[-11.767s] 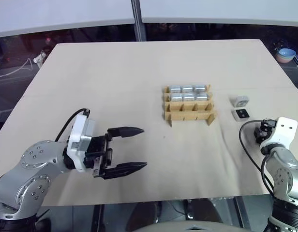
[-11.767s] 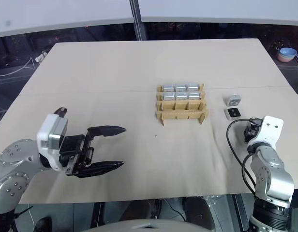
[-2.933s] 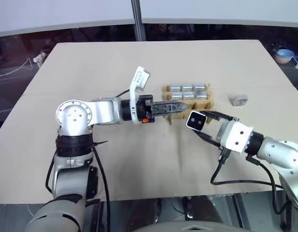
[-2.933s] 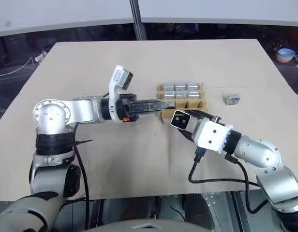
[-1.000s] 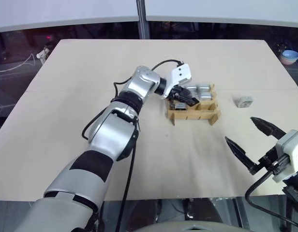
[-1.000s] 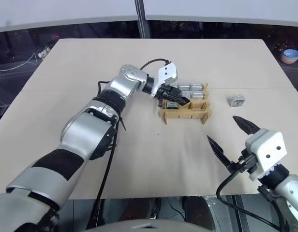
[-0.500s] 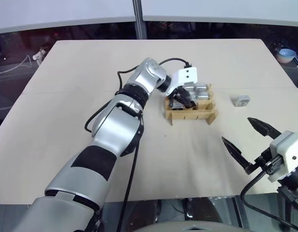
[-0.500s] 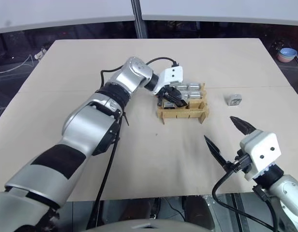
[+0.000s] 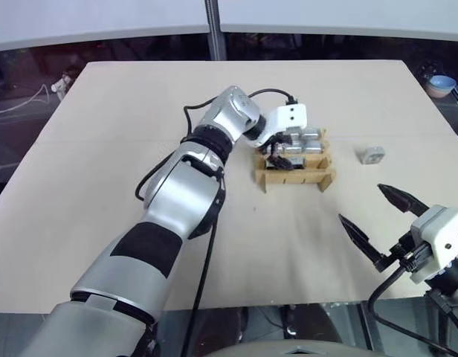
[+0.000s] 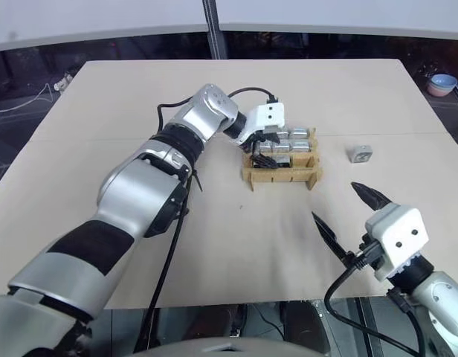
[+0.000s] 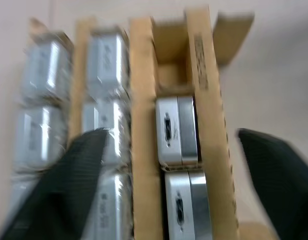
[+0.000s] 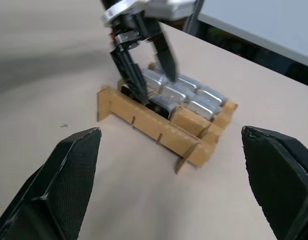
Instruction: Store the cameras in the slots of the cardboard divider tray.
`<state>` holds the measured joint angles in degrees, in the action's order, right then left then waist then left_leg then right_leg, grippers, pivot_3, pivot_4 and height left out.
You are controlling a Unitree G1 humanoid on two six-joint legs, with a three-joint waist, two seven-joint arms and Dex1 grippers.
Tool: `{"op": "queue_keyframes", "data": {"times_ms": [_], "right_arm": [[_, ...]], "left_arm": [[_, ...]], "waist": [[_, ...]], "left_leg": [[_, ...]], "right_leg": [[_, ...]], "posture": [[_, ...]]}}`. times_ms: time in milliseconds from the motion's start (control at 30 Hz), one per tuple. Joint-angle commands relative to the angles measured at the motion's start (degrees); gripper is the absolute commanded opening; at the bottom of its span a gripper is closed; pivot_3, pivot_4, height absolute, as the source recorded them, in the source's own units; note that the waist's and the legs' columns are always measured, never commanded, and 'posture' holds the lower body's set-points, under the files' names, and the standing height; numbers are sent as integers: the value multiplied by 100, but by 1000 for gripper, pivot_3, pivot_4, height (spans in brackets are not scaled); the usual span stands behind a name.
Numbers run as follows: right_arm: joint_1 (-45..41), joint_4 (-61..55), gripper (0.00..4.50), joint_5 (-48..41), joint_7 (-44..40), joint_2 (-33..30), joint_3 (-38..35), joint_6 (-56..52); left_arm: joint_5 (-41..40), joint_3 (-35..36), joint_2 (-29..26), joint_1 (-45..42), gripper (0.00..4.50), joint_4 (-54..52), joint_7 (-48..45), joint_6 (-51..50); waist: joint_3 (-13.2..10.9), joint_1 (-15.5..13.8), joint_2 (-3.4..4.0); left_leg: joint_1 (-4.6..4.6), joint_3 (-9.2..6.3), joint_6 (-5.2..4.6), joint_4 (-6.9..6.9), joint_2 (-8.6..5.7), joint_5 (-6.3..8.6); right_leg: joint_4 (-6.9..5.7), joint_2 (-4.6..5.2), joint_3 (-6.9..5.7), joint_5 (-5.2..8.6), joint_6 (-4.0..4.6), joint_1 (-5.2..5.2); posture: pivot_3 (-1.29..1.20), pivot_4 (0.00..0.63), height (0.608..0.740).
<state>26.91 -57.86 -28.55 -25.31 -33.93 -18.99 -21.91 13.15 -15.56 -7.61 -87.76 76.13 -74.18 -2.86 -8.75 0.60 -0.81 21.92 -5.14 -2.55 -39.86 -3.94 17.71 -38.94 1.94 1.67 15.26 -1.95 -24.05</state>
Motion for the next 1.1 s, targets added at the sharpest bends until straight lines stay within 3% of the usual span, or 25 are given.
{"op": "queue_keyframes", "data": {"times_ms": [33, 267, 433, 600, 867, 1100], "right_arm": [[-194, 23, 4500, -286, -135, -101, -211, -53], [-731, 670, 4500, -861, -553, -407, -519, -207], [-1300, 1615, 4500, -1068, -1238, -906, -742, -199], [-2062, 2550, 4500, -1079, -1554, -1366, -608, -449], [-4308, 4865, 4500, 621, -16, -937, 827, -1118], [-5216, 5938, 4500, 1016, 821, -264, 763, -1547]], "left_arm": [[-538, 596, -185, -448, 4459, -285, -232, -383], [-1296, 1218, -612, -261, 4459, -1246, -721, -1433], [-1867, 1277, -1104, 1208, 4459, -3978, -680, -3006], [-2799, 1775, -1441, 3026, 4459, -7020, -41, -4183], [-4392, 2771, -2018, 5101, 4459, -9675, 701, -5192], [-5409, 3243, -2379, 6087, 4459, -10899, 1372, -5520]], "waist": [[0, 3, 0], [1, 22, 2], [6, 35, 11], [4, 13, 11], [8, -12, 18], [10, -42, 21]], "left_leg": [[1, 0, -1, -1, 0, 1], [-5, 1, -1, -1, 0, 1], [-11, 4, -1, -2, 3, 1], [0, 5, 0, -2, 9, 0], [-6, 9, 3, -12, 10, 0], [2, 6, 2, -12, 8, 0]], "right_leg": [[0, 0, -1, 0, 0, 0], [-5, -1, 0, 0, 0, 1], [-10, 0, 29, -1, 1, 4], [-10, 0, 42, -1, 2, -9], [-23, 2, 44, -2, 4, -11], [-17, 4, 38, -2, 4, -14]], "posture": [[0, 150, 740], [0, 150, 740], [0, 150, 740], [0, 150, 740], [0, 150, 740], [0, 150, 740]]}}
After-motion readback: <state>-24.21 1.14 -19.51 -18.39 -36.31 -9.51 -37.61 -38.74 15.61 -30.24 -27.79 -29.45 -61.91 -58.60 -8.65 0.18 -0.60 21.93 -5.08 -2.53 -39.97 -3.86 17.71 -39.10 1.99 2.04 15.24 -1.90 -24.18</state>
